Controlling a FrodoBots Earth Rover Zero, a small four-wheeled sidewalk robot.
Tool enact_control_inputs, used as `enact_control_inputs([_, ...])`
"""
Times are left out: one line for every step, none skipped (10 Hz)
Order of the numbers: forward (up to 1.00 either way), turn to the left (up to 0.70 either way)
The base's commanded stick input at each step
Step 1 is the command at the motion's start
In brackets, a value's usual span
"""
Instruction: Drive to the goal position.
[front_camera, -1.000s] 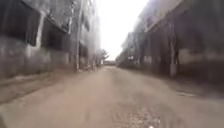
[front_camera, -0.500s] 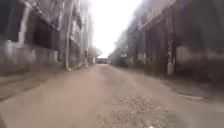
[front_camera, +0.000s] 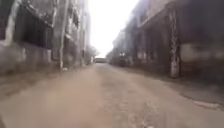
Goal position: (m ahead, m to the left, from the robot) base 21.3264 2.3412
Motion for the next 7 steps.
enact_control_inputs([0.70,0.03])
enact_control_inputs([0.70,0.03])
enact_control_inputs([0.70,0.22])
enact_control_inputs([0.70,0.35])
enact_control_inputs([0.70,0.23])
enact_control_inputs([0.70,0.01])
enact_control_inputs([0.70,0.01])
